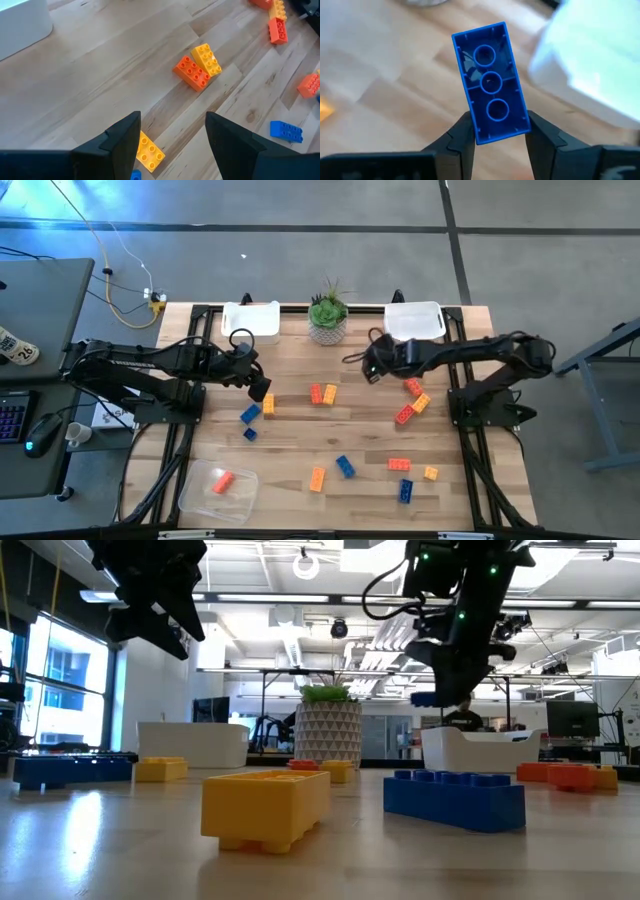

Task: Sort & place blocks by color
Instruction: Put the blue game piece into the right white bin

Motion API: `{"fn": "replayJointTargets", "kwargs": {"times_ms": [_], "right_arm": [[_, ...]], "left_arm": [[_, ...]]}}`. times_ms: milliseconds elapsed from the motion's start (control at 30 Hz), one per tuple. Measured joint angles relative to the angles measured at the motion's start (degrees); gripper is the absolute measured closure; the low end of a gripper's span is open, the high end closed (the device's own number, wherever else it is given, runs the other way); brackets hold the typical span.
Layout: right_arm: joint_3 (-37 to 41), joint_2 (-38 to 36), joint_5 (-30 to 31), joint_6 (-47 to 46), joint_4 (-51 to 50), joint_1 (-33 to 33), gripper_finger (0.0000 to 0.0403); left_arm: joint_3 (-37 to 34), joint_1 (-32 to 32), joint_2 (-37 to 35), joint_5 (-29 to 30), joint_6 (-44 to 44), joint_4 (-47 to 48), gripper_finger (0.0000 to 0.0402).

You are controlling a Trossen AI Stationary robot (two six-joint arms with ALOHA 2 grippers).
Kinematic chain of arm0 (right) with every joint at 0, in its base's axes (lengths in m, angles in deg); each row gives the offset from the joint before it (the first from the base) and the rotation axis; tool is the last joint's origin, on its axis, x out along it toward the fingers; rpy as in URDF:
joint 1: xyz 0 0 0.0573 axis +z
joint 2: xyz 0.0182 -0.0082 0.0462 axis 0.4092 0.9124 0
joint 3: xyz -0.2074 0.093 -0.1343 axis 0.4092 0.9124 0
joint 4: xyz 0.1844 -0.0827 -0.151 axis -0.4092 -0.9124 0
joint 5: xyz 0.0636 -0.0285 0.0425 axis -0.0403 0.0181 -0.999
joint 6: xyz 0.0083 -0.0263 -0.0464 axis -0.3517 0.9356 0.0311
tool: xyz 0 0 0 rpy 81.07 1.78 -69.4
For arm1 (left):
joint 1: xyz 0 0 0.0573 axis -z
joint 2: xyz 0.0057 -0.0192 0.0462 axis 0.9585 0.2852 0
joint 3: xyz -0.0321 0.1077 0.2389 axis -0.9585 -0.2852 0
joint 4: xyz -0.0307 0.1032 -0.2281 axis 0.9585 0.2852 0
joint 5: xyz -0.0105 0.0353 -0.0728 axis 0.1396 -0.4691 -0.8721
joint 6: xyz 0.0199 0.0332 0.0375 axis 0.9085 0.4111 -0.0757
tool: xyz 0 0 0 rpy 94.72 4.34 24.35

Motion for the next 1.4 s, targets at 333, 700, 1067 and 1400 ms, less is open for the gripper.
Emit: {"fn": "replayJointTargets", "kwargs": {"times_ms": [333, 700, 1067, 1400], "right_arm": [[0.0, -4.0, 4.2, 7.0, -4.0, -11.7, 0.0288], [0.1, -2.9, 2.1, 13.6, -5.5, -23.8, 0.0288], [2.7, 0.4, -0.8, 20.5, -2.8, -30.8, 0.0288], [2.7, 3.6, -3.4, 24.0, 0.8, -35.0, 0.0278]], "left_arm": [[0.0, 0.0, 0.0, 0.0, -1.3, -0.1, 0.0192], [0.0, 0.0, 0.3, -0.2, -4.6, -0.1, 0.0192], [0.0, 0.0, 0.4, 0.0, -6.0, -0.1, 0.0192], [0.0, 0.1, 5.8, -0.2, -6.5, -0.3, 0.0192]]}}
